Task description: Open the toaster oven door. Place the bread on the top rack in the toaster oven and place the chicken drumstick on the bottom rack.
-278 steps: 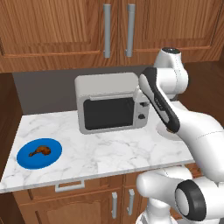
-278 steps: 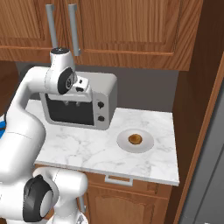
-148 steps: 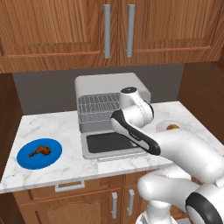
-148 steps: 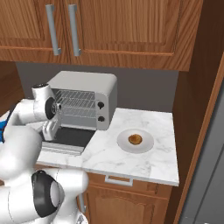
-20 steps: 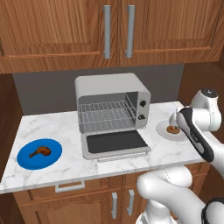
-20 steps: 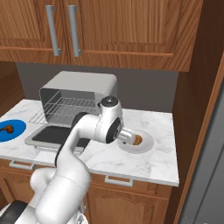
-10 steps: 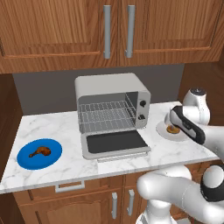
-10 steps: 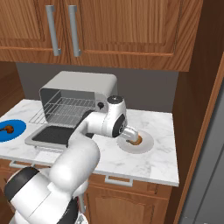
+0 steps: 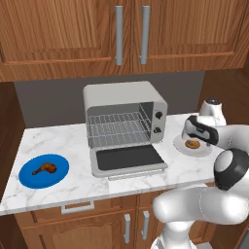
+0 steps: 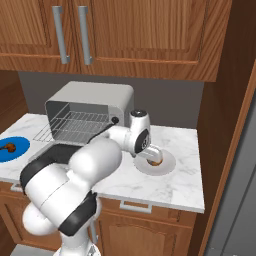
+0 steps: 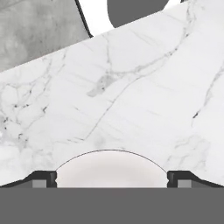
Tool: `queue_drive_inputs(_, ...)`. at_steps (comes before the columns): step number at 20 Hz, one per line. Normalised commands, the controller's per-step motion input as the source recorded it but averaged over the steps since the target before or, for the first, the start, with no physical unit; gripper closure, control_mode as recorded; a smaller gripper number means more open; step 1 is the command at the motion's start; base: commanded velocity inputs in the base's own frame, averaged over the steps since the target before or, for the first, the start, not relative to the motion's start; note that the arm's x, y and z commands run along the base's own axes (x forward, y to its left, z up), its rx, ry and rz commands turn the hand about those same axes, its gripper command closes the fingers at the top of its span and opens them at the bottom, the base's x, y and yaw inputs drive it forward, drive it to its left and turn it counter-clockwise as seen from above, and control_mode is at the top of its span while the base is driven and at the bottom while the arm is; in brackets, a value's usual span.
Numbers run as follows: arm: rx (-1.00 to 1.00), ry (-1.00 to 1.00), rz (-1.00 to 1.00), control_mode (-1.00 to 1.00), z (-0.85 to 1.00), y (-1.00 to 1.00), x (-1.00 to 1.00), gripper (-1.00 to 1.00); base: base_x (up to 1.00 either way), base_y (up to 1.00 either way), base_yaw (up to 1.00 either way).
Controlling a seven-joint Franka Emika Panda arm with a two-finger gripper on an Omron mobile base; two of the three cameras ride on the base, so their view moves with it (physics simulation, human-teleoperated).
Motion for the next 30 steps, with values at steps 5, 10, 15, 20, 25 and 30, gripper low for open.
queue_drive_inputs(5, 0.0, 0.02, 0.0, -1.0, -0.29, -0.09, 0.31, -1.0, 0.0, 0.0, 0.0)
queue_drive_inputs(10, 0.0, 0.0, 0.0, -1.0, -0.3, -0.11, 0.23, -1.0, 0.0, 0.0, 0.0)
queue_drive_inputs(15, 0.0, 0.0, 0.0, -1.0, -0.21, -0.13, 0.32, -1.0, 0.0, 0.0, 0.0)
queue_drive_inputs(20, 0.0, 0.0, 0.0, -1.0, -0.21, -0.07, 0.34, -1.0, 0.0, 0.0, 0.0)
queue_drive_inputs(25, 0.0, 0.0, 0.0, -1.0, -0.22, -0.14, 0.29, -1.0, 0.0, 0.0, 0.0)
queue_drive_inputs(30, 0.0, 0.0, 0.0, -1.0, -0.16, -0.18, 0.28, -1.0, 0.0, 0.0, 0.0)
